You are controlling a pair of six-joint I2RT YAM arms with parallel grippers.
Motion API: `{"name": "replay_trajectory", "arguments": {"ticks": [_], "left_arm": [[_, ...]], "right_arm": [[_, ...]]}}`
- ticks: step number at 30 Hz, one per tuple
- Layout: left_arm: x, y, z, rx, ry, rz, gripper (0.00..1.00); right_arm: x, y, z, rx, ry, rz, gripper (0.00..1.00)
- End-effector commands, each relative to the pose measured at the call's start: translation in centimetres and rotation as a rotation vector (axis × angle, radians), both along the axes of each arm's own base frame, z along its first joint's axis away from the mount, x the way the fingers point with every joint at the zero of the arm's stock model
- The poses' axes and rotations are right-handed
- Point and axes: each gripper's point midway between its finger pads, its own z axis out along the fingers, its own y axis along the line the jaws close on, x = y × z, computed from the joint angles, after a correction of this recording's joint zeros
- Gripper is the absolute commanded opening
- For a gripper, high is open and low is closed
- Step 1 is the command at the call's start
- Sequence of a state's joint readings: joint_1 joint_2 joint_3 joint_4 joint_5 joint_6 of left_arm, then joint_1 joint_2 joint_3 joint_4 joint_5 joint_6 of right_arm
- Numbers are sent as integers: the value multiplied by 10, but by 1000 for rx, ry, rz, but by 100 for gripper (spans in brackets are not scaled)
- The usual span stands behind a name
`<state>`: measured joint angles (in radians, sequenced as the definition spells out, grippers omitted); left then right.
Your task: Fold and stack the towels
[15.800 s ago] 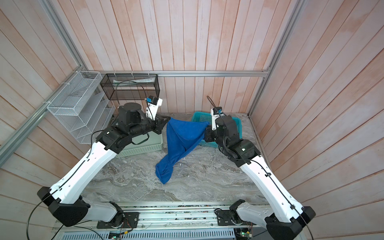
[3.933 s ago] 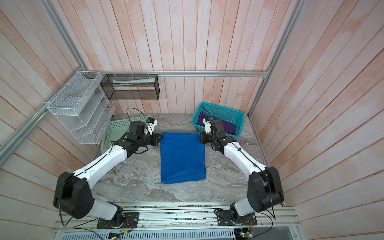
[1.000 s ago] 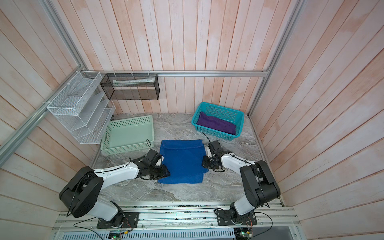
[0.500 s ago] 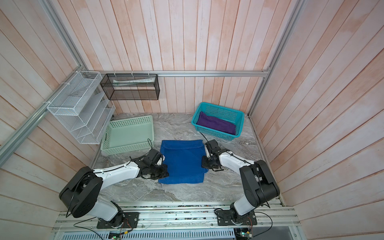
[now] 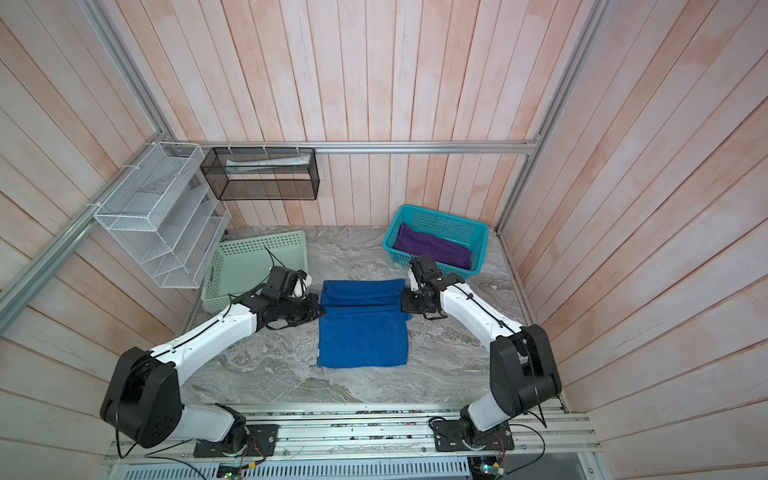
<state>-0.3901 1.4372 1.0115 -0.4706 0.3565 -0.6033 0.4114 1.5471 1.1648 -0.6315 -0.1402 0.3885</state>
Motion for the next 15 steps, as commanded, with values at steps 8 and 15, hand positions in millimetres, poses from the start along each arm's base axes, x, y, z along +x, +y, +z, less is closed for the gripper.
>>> {"name": "replay_trajectory", "arguments": {"ticks": [8, 15], "left_arm": [[101, 26, 92, 8, -289, 12, 0], [151, 35, 124, -18, -382, 27, 0]], "right_arm": [[96, 7, 91, -17, -271, -8, 0], [149, 15, 134, 26, -407, -11, 0]]}}
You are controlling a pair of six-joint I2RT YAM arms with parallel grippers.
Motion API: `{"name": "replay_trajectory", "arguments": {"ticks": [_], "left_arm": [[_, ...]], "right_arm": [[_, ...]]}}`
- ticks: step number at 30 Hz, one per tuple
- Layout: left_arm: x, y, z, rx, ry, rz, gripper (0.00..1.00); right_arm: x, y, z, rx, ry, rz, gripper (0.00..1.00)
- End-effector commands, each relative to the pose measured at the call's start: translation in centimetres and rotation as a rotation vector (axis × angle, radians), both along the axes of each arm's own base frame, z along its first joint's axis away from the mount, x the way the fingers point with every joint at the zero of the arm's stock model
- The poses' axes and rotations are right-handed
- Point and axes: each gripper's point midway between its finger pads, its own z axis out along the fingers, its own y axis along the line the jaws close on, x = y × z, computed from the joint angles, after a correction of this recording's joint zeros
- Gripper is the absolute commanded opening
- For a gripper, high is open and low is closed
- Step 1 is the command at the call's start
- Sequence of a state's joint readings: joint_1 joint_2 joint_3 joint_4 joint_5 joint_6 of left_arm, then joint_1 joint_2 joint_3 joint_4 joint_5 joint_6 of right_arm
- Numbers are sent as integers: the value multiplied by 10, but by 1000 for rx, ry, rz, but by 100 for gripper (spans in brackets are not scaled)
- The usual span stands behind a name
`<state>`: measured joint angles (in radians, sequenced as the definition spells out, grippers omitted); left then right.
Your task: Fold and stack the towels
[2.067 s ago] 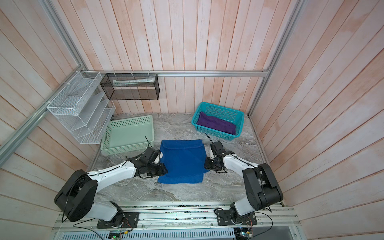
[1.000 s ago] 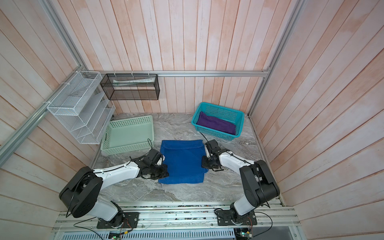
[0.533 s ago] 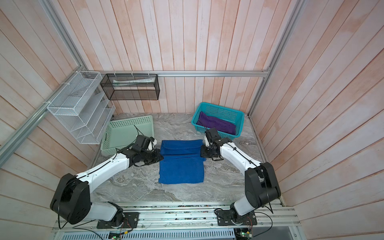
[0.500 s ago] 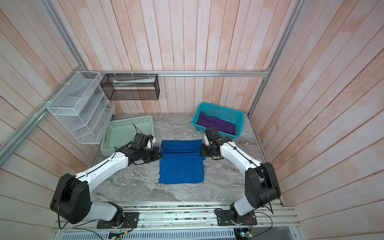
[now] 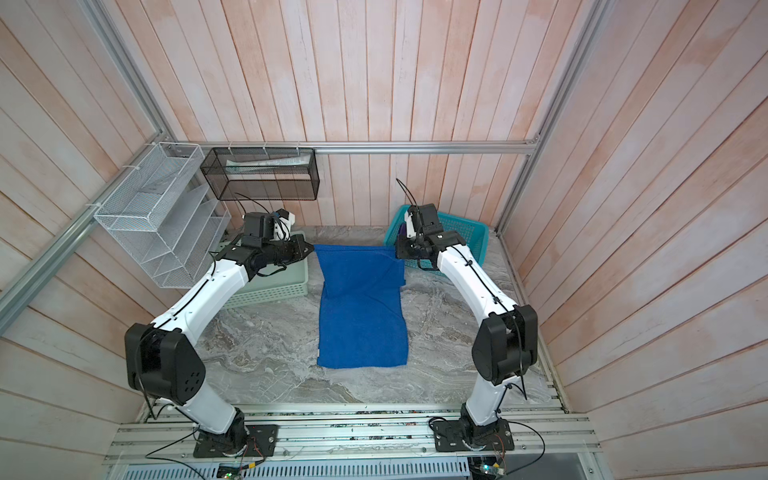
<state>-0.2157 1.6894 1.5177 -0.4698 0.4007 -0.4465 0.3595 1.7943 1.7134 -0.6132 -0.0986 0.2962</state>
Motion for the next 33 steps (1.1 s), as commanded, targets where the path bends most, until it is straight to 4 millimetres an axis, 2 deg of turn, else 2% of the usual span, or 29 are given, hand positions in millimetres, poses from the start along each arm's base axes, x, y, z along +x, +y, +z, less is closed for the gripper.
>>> {"name": "replay_trajectory", "arguments": {"ticks": [1, 5, 8, 12, 17, 20, 23, 29, 33], "left_arm": [[23, 9, 21, 5, -75, -6, 0], [48, 15, 42, -2, -131, 2, 0], [63, 19, 48, -6, -144, 4, 0], [76, 21, 46, -6, -143, 0, 0], [76, 23, 35, 4, -121, -5, 0], [65, 23, 27, -4, -100, -13, 0], [46, 23, 19, -17, -80, -20, 0], [-14, 23, -1, -19, -19, -45, 0], [-63, 18, -26, -12, 42, -68, 0]], "right_arm": [[25, -4, 25, -9, -82, -8, 0], [47, 1, 47, 9, -151, -1, 0], [61, 3, 55, 17, -178, 0, 0], [73, 7, 59, 23, -192, 4, 0], [74, 14, 53, 45, -172, 28, 0], [62, 19, 40, 50, -117, 61, 0], [43, 18, 23, 49, -63, 72, 0], [-8, 9, -3, 76, 60, 75, 0], [-52, 6, -32, 80, 148, 76, 0]]}}
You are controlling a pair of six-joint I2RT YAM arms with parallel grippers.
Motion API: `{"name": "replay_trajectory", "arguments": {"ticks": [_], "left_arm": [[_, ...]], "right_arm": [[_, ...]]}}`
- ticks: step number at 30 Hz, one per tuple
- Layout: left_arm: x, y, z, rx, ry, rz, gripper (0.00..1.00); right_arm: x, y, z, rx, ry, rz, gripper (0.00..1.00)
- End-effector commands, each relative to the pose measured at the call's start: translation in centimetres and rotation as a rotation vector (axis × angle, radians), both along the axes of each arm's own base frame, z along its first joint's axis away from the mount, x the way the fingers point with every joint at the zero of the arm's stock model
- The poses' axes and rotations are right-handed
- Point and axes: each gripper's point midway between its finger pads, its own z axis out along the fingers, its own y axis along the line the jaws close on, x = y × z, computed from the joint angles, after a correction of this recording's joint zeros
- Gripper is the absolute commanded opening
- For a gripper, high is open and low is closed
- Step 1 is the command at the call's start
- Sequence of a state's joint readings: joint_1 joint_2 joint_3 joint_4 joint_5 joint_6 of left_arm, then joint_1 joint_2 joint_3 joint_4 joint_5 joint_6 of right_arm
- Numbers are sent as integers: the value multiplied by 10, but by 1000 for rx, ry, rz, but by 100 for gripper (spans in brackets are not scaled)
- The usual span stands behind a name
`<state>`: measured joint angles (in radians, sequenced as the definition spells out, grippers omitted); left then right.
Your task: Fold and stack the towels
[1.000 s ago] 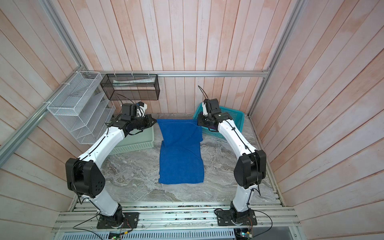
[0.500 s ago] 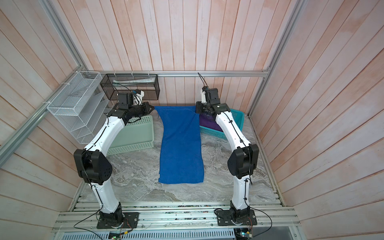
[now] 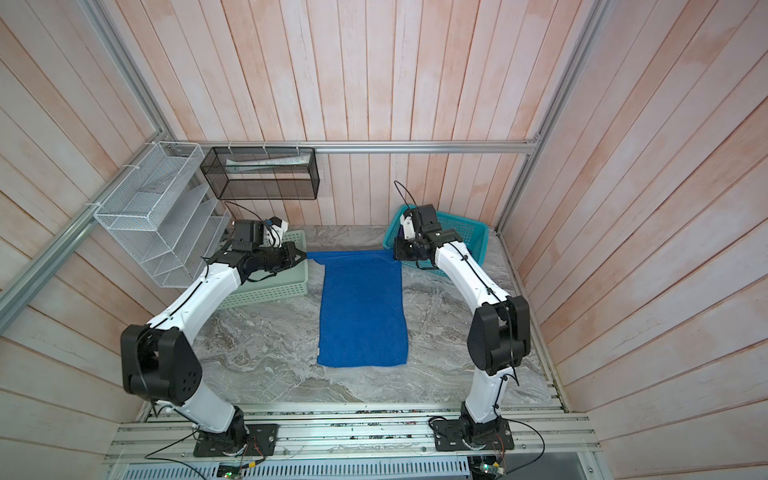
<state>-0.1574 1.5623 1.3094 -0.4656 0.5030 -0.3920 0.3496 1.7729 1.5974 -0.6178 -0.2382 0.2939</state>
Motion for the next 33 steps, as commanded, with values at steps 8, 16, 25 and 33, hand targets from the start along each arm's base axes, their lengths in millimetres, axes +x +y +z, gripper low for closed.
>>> {"name": "replay_trajectory", "arguments": {"ticks": [8, 16, 25, 33], "left_arm": [[-102, -15, -68, -20, 149, -38, 0], [-143, -21, -101, -36, 245, -49, 0], [-154, -17, -68, -21, 197, -41, 0], [-212, -20, -147, -8, 372, -46, 0]], "right_arm": [[-101, -11, -47, 51, 152, -30, 0], [-137, -18, -67, 44, 217, -34, 0], [-161, -19, -54, 30, 215, -29, 0], [-220, -25, -134, 77, 392, -28, 0]]}}
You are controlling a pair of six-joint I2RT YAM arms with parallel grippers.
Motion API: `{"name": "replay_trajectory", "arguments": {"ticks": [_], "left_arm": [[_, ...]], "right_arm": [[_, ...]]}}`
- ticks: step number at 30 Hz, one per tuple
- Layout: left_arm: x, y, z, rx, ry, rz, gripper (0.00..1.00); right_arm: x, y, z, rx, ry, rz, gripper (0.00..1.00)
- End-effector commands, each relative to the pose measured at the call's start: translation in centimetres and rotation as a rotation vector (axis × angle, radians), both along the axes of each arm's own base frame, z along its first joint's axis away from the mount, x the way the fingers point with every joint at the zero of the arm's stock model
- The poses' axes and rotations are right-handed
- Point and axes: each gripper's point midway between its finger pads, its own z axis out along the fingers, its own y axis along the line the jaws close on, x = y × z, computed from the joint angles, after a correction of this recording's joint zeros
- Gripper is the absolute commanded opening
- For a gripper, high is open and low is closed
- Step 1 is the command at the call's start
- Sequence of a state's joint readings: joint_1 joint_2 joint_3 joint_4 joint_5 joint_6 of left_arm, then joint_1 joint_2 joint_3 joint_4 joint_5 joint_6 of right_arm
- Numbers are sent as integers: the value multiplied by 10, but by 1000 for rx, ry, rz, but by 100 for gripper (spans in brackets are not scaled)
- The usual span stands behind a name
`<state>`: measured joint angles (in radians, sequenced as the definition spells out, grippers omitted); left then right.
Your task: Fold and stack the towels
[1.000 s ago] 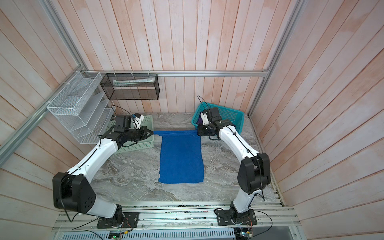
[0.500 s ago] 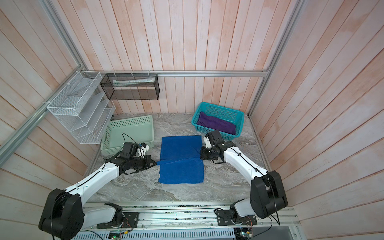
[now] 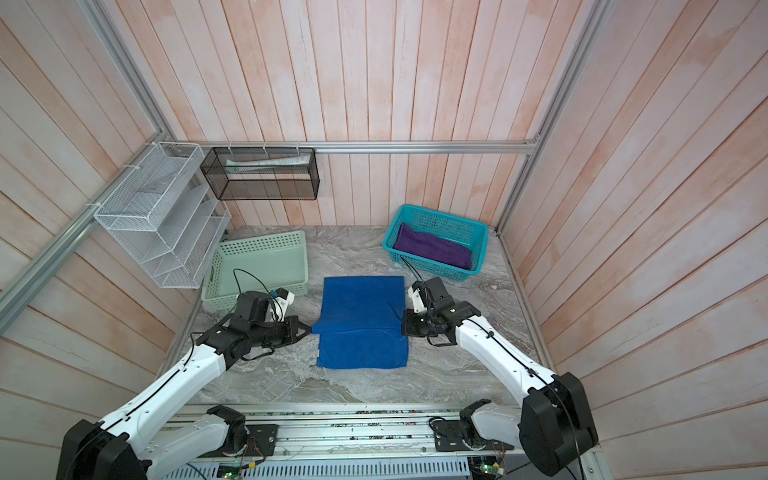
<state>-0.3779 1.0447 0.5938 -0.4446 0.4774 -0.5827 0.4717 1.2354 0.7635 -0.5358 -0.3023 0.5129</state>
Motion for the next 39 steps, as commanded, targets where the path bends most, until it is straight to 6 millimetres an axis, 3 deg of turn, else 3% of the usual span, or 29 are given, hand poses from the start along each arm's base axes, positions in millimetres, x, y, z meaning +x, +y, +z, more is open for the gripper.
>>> {"name": "replay_trajectory", "arguments": {"ticks": [1, 4, 6, 17, 21, 26, 29, 36, 39], "left_arm": [[-24, 6, -45, 26, 116, 34, 0], [-36, 7, -66, 20, 165, 42, 0], [-38, 6, -70, 21, 176, 42, 0], [-28, 7, -62, 47, 151, 47, 0], [-19, 4, -50, 35, 121, 49, 0], [5, -5, -27, 26, 61, 43, 0], [42, -9, 2, 21, -17, 44, 0], [181, -7, 102, 7, -269, 62, 0], [232, -3, 141, -3, -358, 72, 0]], "right_arm": [[-23, 0, -34, 31, 94, -9, 0], [-32, 0, -54, 22, 143, 6, 0], [-35, 0, -61, 12, 169, 18, 0], [-28, 0, -55, -25, 145, 27, 0], [-22, -2, -42, -30, 105, 14, 0], [4, -3, -14, -41, 14, -9, 0], [42, -7, 14, -39, -72, -39, 0], [181, -15, 122, -54, -373, -89, 0], [228, -12, 158, -52, -466, -89, 0]]}}
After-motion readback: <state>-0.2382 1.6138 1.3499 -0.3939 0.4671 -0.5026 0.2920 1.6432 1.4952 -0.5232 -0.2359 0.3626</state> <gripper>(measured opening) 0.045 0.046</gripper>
